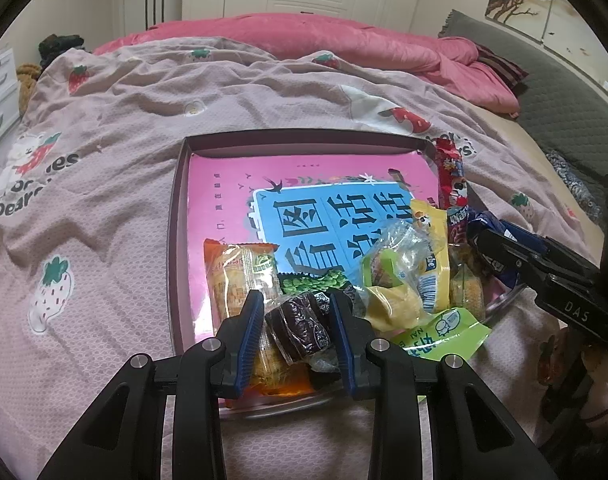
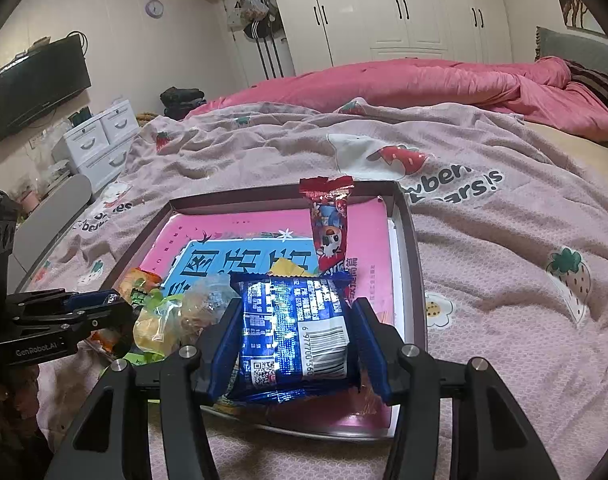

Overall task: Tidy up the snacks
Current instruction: 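Lower the chocolate piece into the tray and open the left gripper while the right releases the blue pack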

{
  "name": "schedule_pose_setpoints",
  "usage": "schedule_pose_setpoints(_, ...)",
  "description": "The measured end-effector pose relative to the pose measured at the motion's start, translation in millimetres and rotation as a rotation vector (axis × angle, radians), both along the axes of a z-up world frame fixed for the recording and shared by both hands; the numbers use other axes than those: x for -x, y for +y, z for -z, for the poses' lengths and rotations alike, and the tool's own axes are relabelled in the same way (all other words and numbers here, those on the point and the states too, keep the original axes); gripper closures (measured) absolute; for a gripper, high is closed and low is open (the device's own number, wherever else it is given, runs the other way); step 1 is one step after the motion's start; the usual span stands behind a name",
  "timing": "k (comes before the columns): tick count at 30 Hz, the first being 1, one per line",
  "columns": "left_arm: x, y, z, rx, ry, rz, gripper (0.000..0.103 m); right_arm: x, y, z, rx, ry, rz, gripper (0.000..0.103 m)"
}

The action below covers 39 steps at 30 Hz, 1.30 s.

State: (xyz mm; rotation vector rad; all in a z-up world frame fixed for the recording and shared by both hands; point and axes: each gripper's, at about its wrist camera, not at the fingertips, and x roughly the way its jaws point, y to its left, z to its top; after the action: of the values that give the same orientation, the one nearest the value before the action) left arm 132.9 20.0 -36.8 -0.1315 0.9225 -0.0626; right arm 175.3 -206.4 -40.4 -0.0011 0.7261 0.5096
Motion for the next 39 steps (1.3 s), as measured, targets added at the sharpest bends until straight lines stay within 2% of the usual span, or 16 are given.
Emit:
schedule_pose_setpoints(8,-0.2,0.2,-0.5,0.009,0.004,-0.001,0.067,1.8,0.0,-0.8,0.002,0.004,0.002,0.049)
schedule_pose_setpoints(14,0.6,1.3,-0.8,0.017,0.007,-0.008,0.055,3.4,-1.1,-1.9,0.0,-0.002,0.005,0.048)
schedule_pose_setpoints(21,4.0,-1.4,-5.7,0.006,-0.006,-0.007,0.048,5.6,-6.6,-6.9,-0.011,-0.017,0.023,0.047)
schedule_pose_setpoints(26,7.6,-1.1,-13.8,0.0,-0.02,-0.017,0.037,9.8,-10.5,-12.6,-0.015,-0.032,0.042,0.045)
schedule_pose_setpoints(39,33.8,-7.7,-38.6,-0.015,-0.053,-0.037,0.028,45.9,-15.1,-38.1,-0.033,-0.078,0.055,0.038)
